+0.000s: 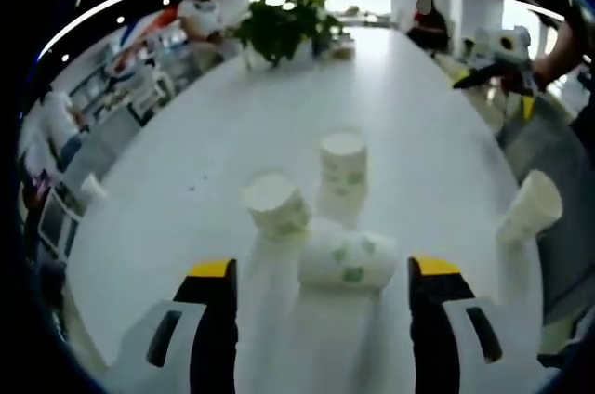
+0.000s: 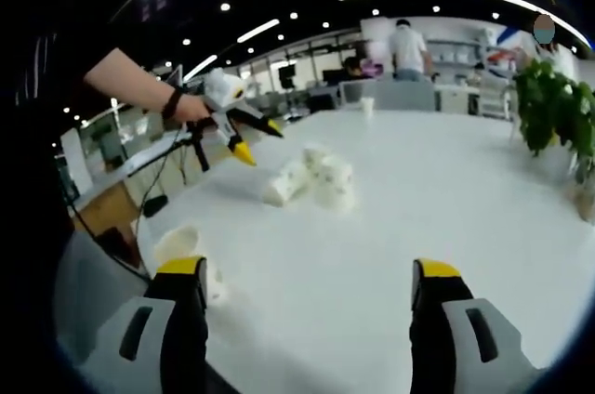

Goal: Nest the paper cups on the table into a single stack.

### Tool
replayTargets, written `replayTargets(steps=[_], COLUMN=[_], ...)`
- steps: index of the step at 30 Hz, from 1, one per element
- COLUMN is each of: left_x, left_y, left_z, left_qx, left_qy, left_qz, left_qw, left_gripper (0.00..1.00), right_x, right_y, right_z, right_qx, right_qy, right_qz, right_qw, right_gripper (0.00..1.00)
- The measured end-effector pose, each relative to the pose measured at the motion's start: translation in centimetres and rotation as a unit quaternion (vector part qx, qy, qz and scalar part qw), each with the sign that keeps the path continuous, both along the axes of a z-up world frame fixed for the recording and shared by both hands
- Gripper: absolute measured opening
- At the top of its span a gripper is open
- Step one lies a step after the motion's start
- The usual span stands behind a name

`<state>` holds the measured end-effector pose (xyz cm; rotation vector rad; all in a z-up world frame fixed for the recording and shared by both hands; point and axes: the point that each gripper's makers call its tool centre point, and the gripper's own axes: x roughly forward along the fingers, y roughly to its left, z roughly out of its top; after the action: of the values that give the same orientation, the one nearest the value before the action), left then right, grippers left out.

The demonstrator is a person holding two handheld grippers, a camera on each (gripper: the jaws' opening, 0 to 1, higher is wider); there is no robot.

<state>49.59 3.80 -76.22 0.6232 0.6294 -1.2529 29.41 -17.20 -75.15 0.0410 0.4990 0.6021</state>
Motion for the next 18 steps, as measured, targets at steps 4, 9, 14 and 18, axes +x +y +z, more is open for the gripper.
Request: replayTargets(steps=[4, 9, 14, 18], left_x=[-0.1, 0.2, 0.5, 0.5], left_y=[0.0, -0.1, -0.3, -0.7], left_z=[-0.8, -1.1, -1.3, -1.8], left_qx=[0.008, 0.011, 0.012, 0.014], left_qy=[0.015, 0.015, 0.019, 0.029], left_qz=[0.0, -0.007, -0.008, -0.011], left_qw=[0.9999, 0.9998, 0.9997, 0.9994], left_gripper=[0.72, 0.72, 0.72, 0.71], right_x=[-0.1, 0.0, -0.1, -0.2], right_y=[-0.1, -0.4, -0.6, -0.8], right_z=[-0.2, -0.1, -0.5, -0.7], right_qx=[-0.001, -0.004, -0.01, -0.015], right_qy=[0.002, -0.003, 0.0, -0.001], right_qz=[0.003, 0.003, 0.004, 0.002], right_qw=[1.0, 1.0, 0.9999, 0.9999], right_gripper=[0.89, 0.9, 0.92, 0.94])
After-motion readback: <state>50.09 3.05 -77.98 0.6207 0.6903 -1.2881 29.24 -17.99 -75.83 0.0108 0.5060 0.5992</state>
